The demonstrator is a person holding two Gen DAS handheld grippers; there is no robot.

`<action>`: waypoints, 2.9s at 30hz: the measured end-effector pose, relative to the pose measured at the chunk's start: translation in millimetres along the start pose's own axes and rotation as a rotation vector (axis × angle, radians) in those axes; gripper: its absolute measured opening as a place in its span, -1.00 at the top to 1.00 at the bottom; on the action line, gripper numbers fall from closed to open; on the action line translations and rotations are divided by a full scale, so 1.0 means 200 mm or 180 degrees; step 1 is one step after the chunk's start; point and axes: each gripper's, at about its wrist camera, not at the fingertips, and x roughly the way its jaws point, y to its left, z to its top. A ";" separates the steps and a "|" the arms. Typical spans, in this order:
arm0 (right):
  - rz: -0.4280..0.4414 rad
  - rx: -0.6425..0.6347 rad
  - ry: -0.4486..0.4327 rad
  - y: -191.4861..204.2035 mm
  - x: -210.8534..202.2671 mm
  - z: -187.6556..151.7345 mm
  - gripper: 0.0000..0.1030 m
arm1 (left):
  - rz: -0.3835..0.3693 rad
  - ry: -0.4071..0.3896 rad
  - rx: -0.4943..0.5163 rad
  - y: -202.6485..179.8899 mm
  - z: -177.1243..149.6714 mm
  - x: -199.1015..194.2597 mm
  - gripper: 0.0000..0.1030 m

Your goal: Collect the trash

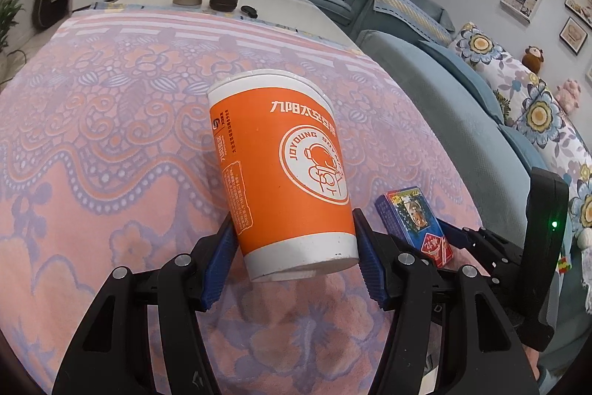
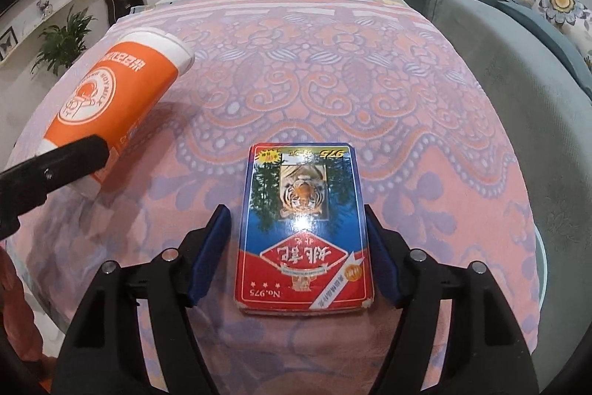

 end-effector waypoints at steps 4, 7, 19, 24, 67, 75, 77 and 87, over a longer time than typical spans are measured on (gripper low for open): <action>-0.0073 -0.0005 -0.0122 0.00 0.00 -0.02 -0.10 | -0.0029 0.0005 -0.0028 0.01 0.00 0.01 -0.12; -0.0087 -0.0026 -0.0203 0.01 -0.02 -0.04 -0.10 | -0.0042 0.0004 -0.0020 0.00 -0.01 0.03 -0.12; -0.0084 0.0609 -0.0679 -0.31 -0.27 -0.09 -0.09 | -0.0382 0.0000 0.0477 -0.34 0.09 0.11 -0.12; -0.0222 0.0837 -0.0982 -0.51 -0.49 -0.09 -0.09 | -0.0606 -0.0085 0.0769 -0.61 0.15 0.11 -0.12; -0.1054 0.1843 -0.0987 -1.22 -0.68 -0.58 -0.17 | -0.0920 -0.0047 0.1569 -1.36 -0.12 0.33 -0.51; -0.1398 0.1380 -0.1603 -0.90 -0.87 -0.50 -0.17 | -0.0262 -0.0940 0.1263 -1.15 -0.20 0.05 -0.76; -0.1461 0.1314 -0.1677 -0.84 -0.88 -0.48 -0.17 | -0.0100 -0.0960 0.1199 -1.11 -0.20 0.04 -0.76; -0.1431 0.1184 -0.1704 -0.69 -0.78 -0.43 -0.17 | 0.0210 -0.0957 0.1160 -1.04 -0.19 0.06 -0.78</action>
